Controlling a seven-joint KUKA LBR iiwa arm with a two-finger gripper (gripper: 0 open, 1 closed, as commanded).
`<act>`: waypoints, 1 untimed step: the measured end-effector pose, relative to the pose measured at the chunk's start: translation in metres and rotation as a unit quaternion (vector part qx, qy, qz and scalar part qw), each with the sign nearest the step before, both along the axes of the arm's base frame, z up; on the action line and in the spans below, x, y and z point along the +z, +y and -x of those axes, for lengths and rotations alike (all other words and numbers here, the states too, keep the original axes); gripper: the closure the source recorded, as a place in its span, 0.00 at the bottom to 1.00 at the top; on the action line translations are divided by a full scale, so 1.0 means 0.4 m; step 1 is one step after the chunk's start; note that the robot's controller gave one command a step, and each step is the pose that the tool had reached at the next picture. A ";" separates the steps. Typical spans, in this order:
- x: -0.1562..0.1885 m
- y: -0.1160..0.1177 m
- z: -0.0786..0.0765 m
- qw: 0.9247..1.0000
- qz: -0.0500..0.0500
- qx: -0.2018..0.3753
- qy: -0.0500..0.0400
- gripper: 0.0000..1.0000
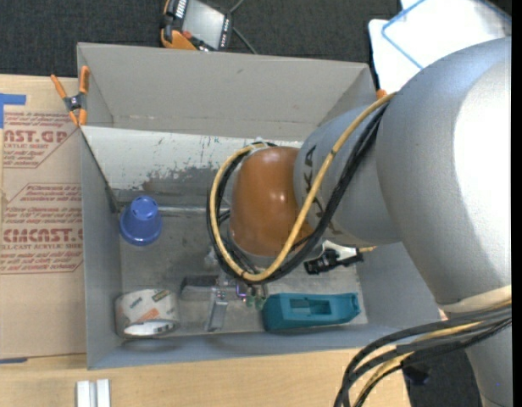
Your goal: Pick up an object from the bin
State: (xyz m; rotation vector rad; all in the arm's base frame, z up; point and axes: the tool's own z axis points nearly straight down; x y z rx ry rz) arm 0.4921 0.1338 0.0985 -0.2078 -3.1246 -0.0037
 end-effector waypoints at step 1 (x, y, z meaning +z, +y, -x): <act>-0.072 0.007 -0.006 1.000 -0.001 0.018 -0.013 0.00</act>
Offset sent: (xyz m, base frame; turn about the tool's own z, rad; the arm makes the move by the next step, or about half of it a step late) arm -0.0070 -0.0101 -0.0285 0.1193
